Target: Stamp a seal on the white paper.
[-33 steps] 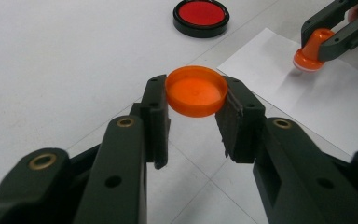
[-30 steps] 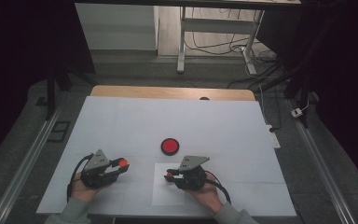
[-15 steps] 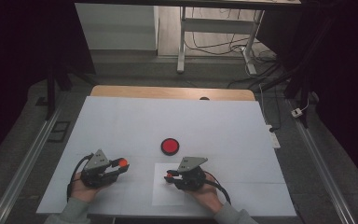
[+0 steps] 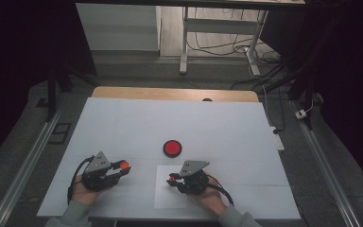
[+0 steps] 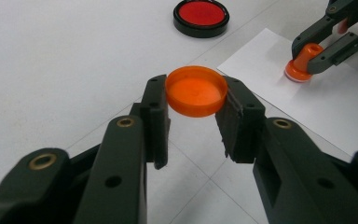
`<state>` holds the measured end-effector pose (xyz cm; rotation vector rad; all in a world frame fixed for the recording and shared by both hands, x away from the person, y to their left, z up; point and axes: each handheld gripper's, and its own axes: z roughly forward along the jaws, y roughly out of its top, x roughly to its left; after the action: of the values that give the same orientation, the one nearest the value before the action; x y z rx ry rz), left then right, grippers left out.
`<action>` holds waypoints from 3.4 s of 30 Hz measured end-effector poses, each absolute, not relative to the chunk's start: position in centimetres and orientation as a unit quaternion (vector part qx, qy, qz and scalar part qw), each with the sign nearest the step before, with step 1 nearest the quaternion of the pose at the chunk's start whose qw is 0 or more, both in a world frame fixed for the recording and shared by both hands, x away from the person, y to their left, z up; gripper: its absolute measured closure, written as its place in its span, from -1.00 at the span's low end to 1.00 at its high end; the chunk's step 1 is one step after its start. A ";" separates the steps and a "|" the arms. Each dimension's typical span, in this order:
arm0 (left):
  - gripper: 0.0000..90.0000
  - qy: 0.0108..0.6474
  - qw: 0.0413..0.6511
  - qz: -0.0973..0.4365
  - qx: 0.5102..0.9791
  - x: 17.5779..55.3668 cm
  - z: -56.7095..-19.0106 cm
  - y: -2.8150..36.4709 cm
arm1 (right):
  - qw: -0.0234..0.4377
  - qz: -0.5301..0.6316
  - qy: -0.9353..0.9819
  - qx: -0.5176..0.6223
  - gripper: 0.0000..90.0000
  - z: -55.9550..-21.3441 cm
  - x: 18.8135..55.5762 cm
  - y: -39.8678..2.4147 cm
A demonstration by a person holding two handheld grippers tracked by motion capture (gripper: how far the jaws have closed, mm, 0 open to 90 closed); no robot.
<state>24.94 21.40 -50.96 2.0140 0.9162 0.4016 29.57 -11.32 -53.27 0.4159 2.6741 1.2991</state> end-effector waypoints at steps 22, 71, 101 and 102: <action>0.44 0.372 0.434 0.162 0.804 24.9 -50.9 21.4 | 0.077 0.439 0.885 0.139 0.61 -53.5 29.4 -11.4; 0.44 0.373 0.435 0.162 0.804 25.0 -50.9 21.6 | 0.059 0.543 0.817 0.187 0.60 -49.5 30.2 -14.0; 0.44 0.370 0.432 0.163 0.807 25.1 -51.0 21.4 | 0.097 0.590 0.772 0.215 0.60 -46.2 31.4 -17.1; 0.44 0.370 0.431 0.163 0.807 25.1 -51.0 21.4 | 0.098 0.590 0.772 0.215 0.60 -46.2 31.4 -17.1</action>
<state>25.14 21.41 -51.03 2.0112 0.9221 0.4057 31.41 -17.13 -46.17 0.6364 2.2856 1.7451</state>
